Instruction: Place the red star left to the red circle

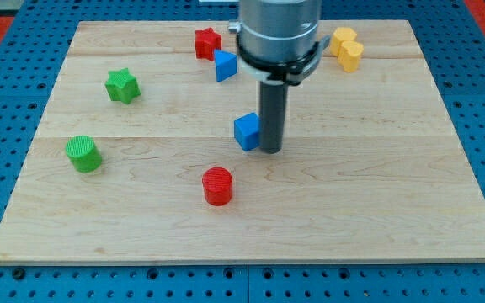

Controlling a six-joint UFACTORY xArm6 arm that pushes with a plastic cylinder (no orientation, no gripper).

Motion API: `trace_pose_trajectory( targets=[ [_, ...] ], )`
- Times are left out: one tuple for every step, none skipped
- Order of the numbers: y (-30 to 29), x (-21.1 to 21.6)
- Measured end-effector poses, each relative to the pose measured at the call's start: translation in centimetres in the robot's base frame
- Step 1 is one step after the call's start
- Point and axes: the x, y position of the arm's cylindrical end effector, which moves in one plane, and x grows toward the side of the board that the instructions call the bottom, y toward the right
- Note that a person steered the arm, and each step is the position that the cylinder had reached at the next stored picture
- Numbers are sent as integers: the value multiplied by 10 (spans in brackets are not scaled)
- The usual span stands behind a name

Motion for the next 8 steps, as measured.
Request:
trace_pose_trajectory(
  targets=[
    [29, -44],
    [29, -92],
    [15, -139],
    [-27, -191],
    [-75, -230],
    [-123, -225],
    [-138, -183],
    [-157, -151]
  ],
)
